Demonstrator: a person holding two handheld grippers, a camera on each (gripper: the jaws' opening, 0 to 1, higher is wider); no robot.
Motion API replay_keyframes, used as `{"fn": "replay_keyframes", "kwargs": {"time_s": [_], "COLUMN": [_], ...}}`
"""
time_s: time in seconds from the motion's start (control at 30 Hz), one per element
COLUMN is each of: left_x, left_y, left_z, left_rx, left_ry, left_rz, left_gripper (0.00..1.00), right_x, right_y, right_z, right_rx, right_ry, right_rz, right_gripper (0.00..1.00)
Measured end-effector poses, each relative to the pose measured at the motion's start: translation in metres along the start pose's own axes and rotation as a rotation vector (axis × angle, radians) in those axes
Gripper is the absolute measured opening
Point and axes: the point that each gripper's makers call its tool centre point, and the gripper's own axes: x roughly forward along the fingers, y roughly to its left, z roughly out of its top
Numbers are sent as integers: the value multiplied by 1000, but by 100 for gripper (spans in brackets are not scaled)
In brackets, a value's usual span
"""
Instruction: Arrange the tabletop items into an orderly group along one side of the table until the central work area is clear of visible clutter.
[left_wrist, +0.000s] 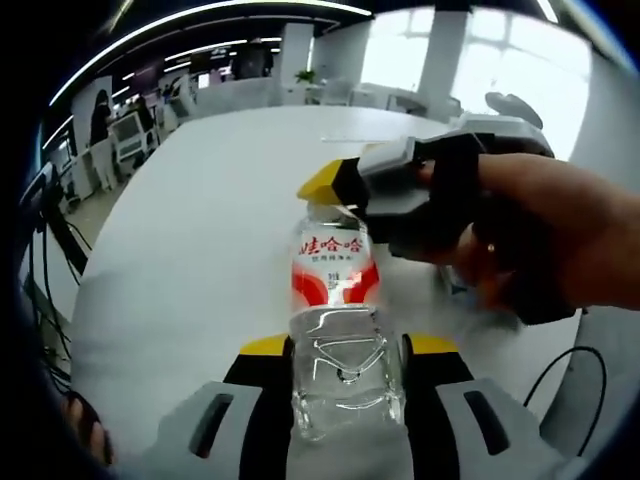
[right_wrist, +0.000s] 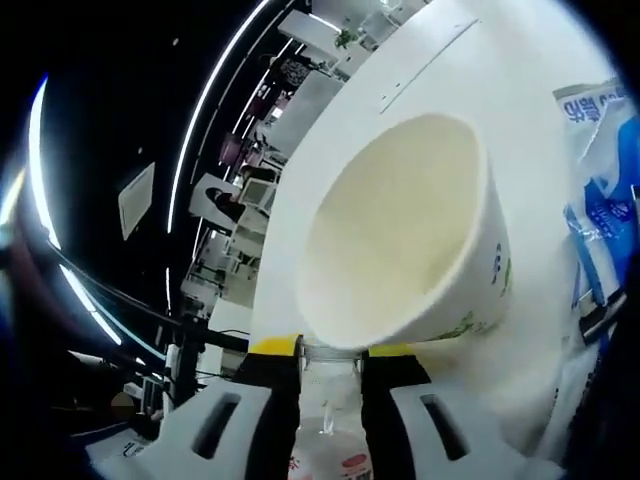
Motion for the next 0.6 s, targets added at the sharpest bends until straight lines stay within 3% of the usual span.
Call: {"fn": "replay_keyframes", "kwargs": {"time_s": [0.6], "left_x": [-5], "left_y": [-4], "left_z": [5], "left_rx": [50], "left_ry": [-25], "left_rz": [15], "left_gripper": [38], "right_x": [-20], "right_y": [32], "right_z": [13], "right_rx": [-167], "right_ry": [-57], "right_rz": [69], "right_gripper": [19]}}
